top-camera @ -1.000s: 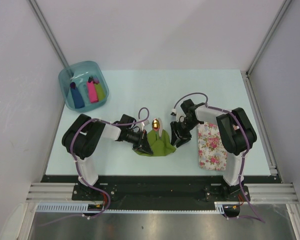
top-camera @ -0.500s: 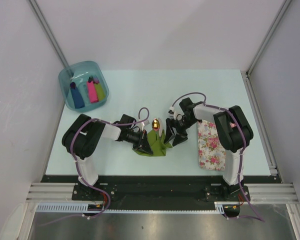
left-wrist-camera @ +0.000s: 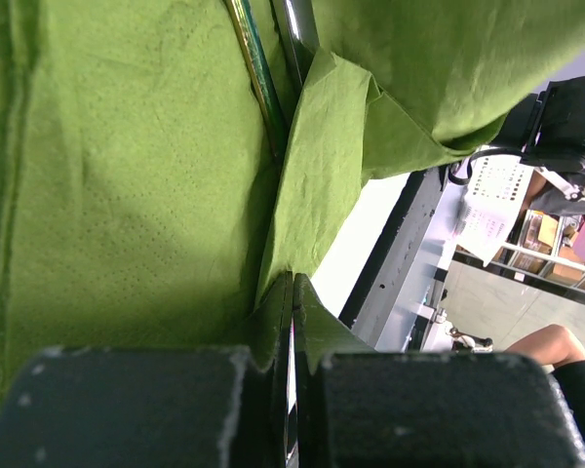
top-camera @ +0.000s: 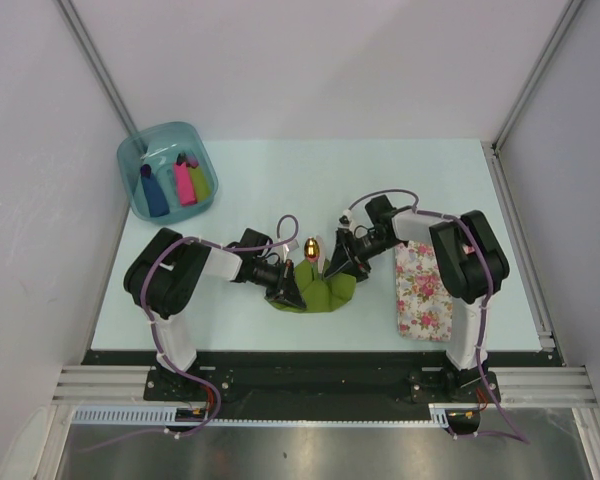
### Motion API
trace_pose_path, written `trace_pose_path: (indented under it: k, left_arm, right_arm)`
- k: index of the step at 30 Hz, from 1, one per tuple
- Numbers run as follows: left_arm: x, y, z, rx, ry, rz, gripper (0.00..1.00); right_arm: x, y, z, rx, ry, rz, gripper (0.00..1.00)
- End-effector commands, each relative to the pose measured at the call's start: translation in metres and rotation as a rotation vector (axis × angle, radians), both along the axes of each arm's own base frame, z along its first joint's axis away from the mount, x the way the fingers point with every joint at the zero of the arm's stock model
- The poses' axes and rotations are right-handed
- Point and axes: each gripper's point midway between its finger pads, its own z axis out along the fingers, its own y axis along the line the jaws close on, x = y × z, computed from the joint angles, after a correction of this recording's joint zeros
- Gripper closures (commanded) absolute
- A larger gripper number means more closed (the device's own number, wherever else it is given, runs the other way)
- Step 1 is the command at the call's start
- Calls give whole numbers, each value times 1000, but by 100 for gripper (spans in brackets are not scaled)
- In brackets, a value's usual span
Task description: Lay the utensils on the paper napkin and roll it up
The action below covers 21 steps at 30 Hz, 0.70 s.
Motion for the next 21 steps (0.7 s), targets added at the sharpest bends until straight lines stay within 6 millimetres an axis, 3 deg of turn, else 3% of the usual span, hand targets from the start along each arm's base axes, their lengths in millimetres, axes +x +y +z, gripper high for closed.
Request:
trace_pose_path:
  k: [1,8,21]
  left_arm:
    - [12,4,-16,48,-65,29,100]
    - [12,3,-14,44,-68,27,100]
    - [14,2,-8,35,-84,24,100]
  right_arm:
    - [-6,12,21,69,-26,37,37]
    - [-5,25,9,44,-42,57,38]
    - [-2,51,-2,46,-43,42,30]
